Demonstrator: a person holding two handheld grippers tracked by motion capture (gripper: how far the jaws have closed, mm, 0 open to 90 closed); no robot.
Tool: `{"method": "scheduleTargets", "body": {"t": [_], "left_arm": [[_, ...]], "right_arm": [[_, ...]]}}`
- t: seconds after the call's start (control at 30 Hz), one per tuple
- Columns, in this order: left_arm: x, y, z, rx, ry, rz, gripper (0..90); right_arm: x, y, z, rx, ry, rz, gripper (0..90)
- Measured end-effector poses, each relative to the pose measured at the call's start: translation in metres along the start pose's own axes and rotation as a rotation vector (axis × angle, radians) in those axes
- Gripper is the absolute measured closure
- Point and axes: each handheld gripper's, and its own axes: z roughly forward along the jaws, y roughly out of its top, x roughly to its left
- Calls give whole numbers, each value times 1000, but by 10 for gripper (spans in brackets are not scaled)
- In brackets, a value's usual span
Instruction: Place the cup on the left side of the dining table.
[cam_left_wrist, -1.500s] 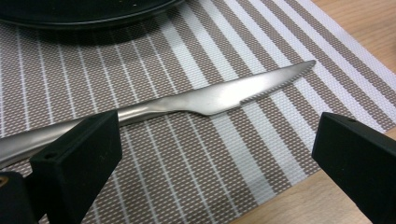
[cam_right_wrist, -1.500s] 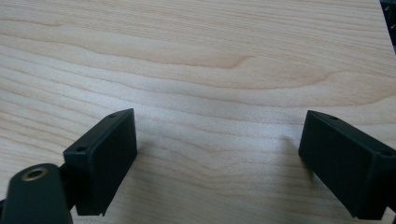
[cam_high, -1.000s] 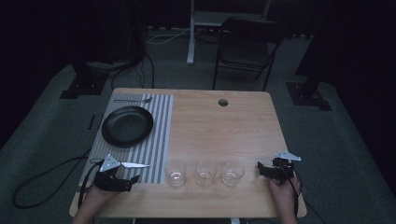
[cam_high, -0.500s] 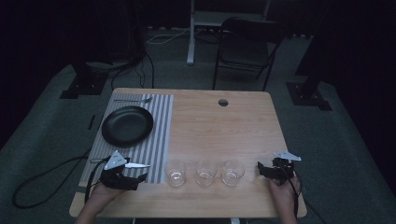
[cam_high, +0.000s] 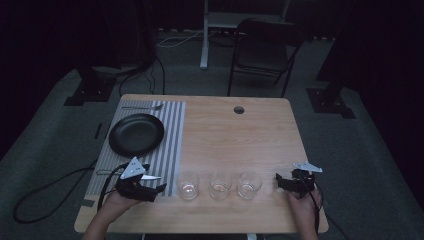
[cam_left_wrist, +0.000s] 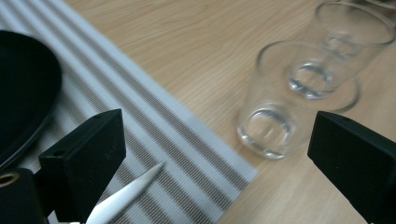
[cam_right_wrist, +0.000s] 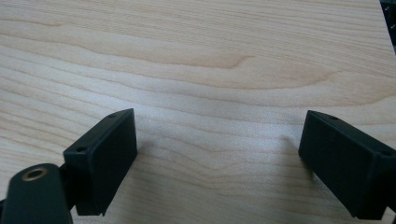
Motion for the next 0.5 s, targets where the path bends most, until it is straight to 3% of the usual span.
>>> {"method": "scheduleTargets", "body": {"t": [0.27,0.5], "left_arm": [[-10,16,8,-17,-53,32,47],[-20,27,14,-20,-81,85,48]], "right_arm": [[0,0,0,-1,0,0,111],[0,0,0,-1,0,-1,111]]}}
